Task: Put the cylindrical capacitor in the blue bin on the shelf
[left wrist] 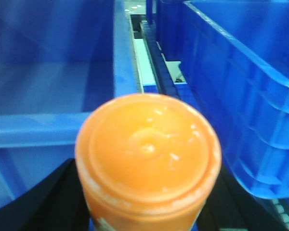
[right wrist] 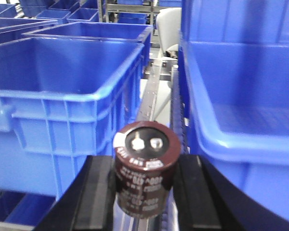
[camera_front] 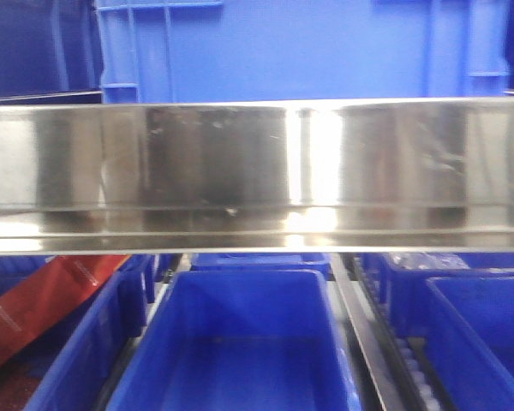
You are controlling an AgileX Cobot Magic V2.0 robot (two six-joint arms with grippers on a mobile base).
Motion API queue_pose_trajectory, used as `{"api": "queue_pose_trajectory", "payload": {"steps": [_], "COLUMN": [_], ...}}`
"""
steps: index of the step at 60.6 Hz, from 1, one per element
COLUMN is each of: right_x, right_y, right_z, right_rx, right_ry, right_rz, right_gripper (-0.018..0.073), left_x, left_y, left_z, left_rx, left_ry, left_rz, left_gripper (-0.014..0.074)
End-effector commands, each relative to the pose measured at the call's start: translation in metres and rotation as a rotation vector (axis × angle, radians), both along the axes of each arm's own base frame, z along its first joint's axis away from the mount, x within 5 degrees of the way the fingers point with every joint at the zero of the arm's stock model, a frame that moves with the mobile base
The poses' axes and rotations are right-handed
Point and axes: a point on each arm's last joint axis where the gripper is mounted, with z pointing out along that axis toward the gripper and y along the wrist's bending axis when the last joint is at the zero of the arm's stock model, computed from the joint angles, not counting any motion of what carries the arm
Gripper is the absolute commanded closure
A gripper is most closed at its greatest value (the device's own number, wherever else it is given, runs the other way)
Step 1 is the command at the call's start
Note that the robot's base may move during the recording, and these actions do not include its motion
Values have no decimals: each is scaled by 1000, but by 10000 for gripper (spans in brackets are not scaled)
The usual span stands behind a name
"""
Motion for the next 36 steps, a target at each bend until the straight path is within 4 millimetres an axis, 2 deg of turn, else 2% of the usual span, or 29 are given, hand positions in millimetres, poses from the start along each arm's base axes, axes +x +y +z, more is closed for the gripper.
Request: {"api": "queue_pose_trajectory", "payload": {"steps": [1,36], "right_x": [-1,-1], "right_y": [-1,-1], "right_z": [4,4], "right_rx": [0,0], "right_ry": [-38,-38], "right_rz": [-6,-6], "right_gripper": [721,721], "left_x": [-1,-1], "left_y": [-1,-1], "left_z": [4,4], "left_rx": [-5,-5], "left_ry": [-27,-27], "left_rz": [-8,-8], "left_gripper": [707,707]}}
